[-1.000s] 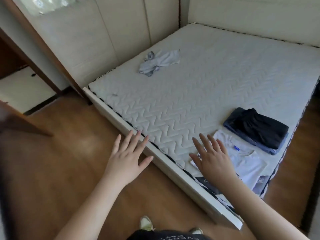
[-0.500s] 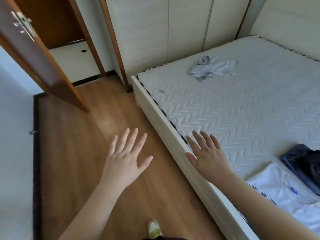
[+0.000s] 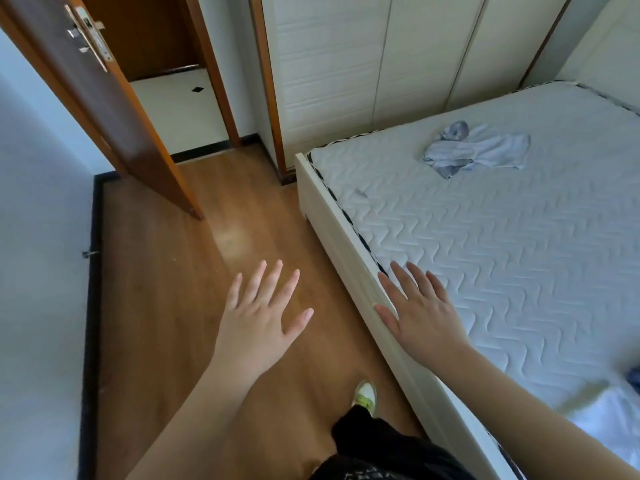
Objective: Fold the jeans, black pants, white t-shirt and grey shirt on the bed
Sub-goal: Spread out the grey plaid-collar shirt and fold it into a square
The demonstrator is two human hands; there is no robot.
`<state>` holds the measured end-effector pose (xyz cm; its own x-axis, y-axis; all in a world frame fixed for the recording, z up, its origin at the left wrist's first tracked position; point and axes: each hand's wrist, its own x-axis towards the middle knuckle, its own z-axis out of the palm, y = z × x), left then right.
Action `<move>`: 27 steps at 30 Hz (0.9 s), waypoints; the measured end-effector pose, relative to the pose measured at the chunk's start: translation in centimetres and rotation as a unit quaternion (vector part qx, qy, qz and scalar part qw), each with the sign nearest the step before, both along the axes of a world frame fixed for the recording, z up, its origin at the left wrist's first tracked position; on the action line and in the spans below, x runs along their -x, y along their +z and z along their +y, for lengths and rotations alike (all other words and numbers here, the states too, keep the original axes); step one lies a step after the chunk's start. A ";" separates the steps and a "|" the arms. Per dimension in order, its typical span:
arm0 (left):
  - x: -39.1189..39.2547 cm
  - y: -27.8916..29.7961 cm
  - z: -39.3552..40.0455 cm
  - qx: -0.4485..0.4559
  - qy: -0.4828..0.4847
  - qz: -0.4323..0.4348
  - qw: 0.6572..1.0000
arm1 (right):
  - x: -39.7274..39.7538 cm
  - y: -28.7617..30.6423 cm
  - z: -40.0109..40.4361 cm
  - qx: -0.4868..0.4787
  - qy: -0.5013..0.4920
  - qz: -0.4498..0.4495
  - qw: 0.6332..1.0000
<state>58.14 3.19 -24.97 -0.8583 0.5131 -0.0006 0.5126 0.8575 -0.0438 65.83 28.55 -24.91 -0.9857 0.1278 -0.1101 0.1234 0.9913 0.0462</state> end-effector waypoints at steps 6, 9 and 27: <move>9.0 -0.8 2.7 0.014 -0.020 -0.013 1.000 | 8.8 -0.8 3.0 0.010 0.019 -0.006 1.000; 13.5 -0.8 3.9 0.026 -0.035 -0.027 0.999 | 13.9 -1.4 4.4 0.015 0.035 -0.019 0.999; 36.4 -1.8 5.6 0.010 0.009 0.002 1.000 | 39.5 -3.4 3.7 0.032 0.052 -0.028 0.998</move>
